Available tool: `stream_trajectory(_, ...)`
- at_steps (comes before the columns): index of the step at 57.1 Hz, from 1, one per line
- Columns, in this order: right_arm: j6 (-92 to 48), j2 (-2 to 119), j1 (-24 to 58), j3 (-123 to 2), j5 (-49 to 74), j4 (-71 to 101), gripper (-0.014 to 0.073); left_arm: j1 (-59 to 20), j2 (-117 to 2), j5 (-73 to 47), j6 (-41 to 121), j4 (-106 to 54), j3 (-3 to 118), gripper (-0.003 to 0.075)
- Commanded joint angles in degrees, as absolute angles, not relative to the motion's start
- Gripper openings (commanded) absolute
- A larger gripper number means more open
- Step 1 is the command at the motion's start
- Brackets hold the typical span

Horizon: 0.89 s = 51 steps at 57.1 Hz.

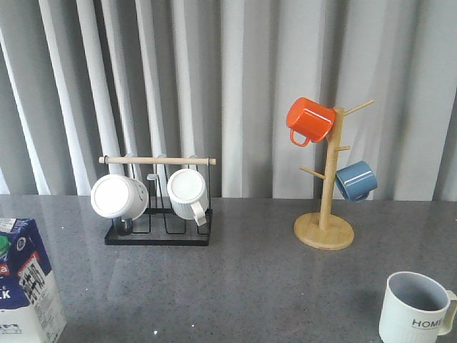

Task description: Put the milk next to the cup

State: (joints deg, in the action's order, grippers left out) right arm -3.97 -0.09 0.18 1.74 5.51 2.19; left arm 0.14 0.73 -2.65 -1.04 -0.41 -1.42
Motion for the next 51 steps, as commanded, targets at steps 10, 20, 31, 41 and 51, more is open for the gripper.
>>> stream_trajectory(10, -10.9, 1.0, -0.2, 2.1, 1.3, -3.6, -0.0009, 0.0, 1.3, 1.4, -1.2, -0.8, -0.4, -0.0006)
stream_trajectory(20, -10.9, 1.0, -0.2, 2.1, 1.3, -3.1, -0.0009, 0.0, 1.3, 1.4, -1.2, -0.8, -0.4, -0.0006)
stream_trajectory(31, -11.4, 1.0, -0.2, 2.0, 0.3, -3.4, -0.0009, 0.0, 1.3, 5.3, -0.5, 0.0, -0.4, -0.0006)
stream_trajectory(41, -3.4, 1.0, -0.2, 0.7, -17.3, 4.8, -0.0009, 0.0, 0.7, 10.1, 0.6, -0.7, 3.2, -0.0006)
stream_trajectory(51, -12.1, 7.7, -0.3, -8.3, -19.9, 18.2, -0.0009, 0.1, -9.6, 9.3, 3.7, -0.8, 12.8, -0.0006)
